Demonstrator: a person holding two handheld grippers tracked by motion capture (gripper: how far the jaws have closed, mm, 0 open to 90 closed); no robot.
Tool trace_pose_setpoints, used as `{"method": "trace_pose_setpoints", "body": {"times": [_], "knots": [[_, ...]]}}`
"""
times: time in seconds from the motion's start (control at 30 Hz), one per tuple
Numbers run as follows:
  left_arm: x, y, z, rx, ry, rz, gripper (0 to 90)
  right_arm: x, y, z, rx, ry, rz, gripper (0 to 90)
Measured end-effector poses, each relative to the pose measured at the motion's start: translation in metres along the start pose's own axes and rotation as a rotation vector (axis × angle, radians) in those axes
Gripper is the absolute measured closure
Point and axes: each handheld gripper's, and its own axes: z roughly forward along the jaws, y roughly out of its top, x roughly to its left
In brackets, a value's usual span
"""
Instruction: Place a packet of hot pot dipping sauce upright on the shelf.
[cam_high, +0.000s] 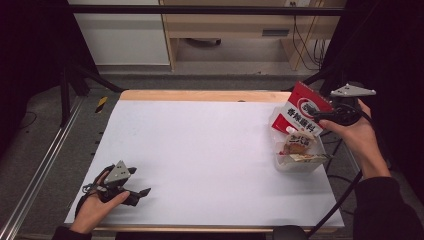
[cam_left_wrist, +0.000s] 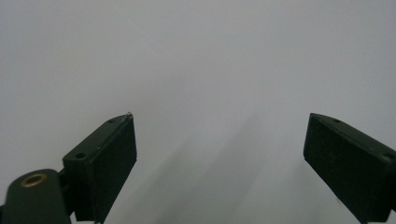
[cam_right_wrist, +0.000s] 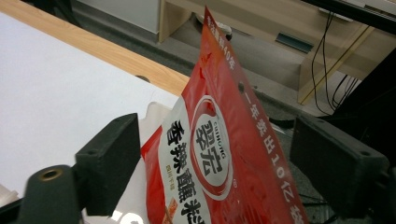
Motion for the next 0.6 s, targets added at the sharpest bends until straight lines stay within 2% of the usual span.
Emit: {"method": "trace_pose_setpoints", "body": {"times": [0.17,0.6], "knots": [[0.000,0.000,0.000,0.001,0.000,0.000,9.3,0.001,0.001,-0.002,-0.008,-0.014,0.010,12.1],[0.000,0.000,0.001,0.011,0.000,0.008,9.3,0.002,0.009,-0.017,-0.048,-0.020,0.008,10.0]]}}
